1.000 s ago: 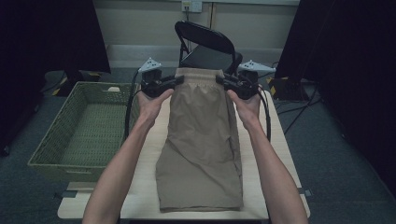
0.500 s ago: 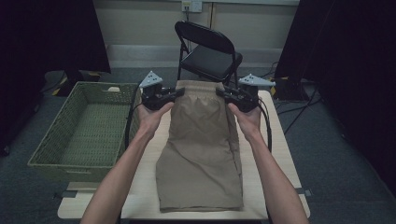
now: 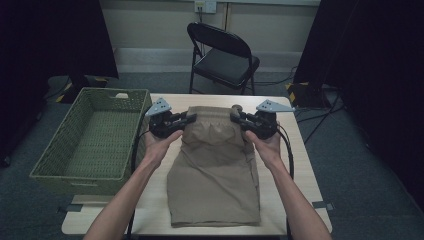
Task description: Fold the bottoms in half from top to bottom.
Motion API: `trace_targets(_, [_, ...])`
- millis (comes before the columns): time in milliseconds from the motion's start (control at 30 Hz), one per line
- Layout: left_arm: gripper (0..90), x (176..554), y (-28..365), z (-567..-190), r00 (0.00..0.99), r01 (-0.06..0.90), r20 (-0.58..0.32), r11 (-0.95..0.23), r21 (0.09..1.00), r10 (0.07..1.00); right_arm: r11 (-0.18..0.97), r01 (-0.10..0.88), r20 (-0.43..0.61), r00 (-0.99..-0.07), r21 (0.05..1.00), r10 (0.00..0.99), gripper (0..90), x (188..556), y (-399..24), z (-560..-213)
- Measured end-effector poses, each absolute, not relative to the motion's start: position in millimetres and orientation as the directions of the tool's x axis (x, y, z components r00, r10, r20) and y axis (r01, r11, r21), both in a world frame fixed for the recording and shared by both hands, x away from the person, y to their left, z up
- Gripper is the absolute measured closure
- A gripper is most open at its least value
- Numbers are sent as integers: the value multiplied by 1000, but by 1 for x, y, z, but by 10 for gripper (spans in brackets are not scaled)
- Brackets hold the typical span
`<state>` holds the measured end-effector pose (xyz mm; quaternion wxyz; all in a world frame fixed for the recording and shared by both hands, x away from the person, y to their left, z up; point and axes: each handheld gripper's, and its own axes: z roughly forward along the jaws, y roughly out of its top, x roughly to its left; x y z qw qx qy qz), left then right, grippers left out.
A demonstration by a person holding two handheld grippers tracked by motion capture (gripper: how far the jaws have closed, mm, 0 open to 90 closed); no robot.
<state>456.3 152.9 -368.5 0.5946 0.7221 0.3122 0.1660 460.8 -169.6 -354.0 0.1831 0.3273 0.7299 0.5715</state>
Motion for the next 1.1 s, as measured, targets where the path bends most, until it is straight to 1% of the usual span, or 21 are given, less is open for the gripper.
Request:
trace_targets(133, [737, 443, 158, -377, 764, 264, -153, -87, 961, 627, 147, 267, 102, -734, 952, 671, 731, 448, -169, -360])
trace_targets(200, [713, 439, 161, -378, 764, 277, -161, -93, 956, 625, 144, 262, 104, -744, 954, 661, 731, 441, -169, -361])
trace_targets(267, [665, 437, 164, -379, 768, 280, -168, -89, 956, 617, 142, 257, 104, -748, 956, 656, 732, 437, -168, -363])
trace_targets(400, [506, 435, 169, -378, 766, 283, -198, -45, 958, 612, 133, 261, 117, -756, 956, 644, 733, 432, -169, -366])
trace_targets(433, [475, 436, 169, -379, 765, 297, -217, -33, 954, 607, 140, 261, 113, -757, 955, 644, 734, 430, -168, -366])
trace_targets(533, [426, 440, 168, -385, 761, 316, -227, -41, 948, 608, 149, 263, 113, -768, 953, 630, 736, 427, -165, -371])
trace_targets(600, [383, 444, 167, -393, 764, 359, -274, -32, 933, 584, 156, 261, 106, -767, 953, 632, 736, 423, -164, -375])
trace_targets(667, [378, 445, 165, -401, 758, 376, -279, -46, 925, 589, 159, 261, 107, -771, 952, 628, 736, 421, -164, -377])
trace_targets(733, [371, 446, 163, -408, 763, 406, -310, -48, 913, 567, 164, 260, 103, -774, 952, 625, 736, 419, -164, -379])
trace_targets(767, [389, 445, 162, -410, 767, 410, -311, -57, 910, 561, 167, 260, 101, -772, 951, 628, 736, 418, -165, -379])
trace_targets(800, [451, 443, 161, -410, 774, 398, -293, -71, 915, 561, 167, 262, 102, -771, 951, 628, 736, 417, -166, -380])
trace_targets(867, [631, 439, 160, -408, 795, 372, -277, -72, 925, 540, 172, 262, 97, -768, 950, 632, 736, 415, -169, -381])
trace_targets(900, [677, 437, 159, -407, 800, 368, -275, -74, 927, 533, 171, 265, 99, -767, 949, 634, 735, 413, -171, -382])
trace_targets(1000, [766, 430, 153, -403, 828, 347, -254, -100, 933, 501, 168, 265, 102, -766, 950, 634, 735, 406, -177, -383])
trace_targets(1100, [785, 426, 150, -405, 839, 355, -264, -111, 928, 477, 166, 269, 106, -765, 949, 635, 733, 399, -182, -386])
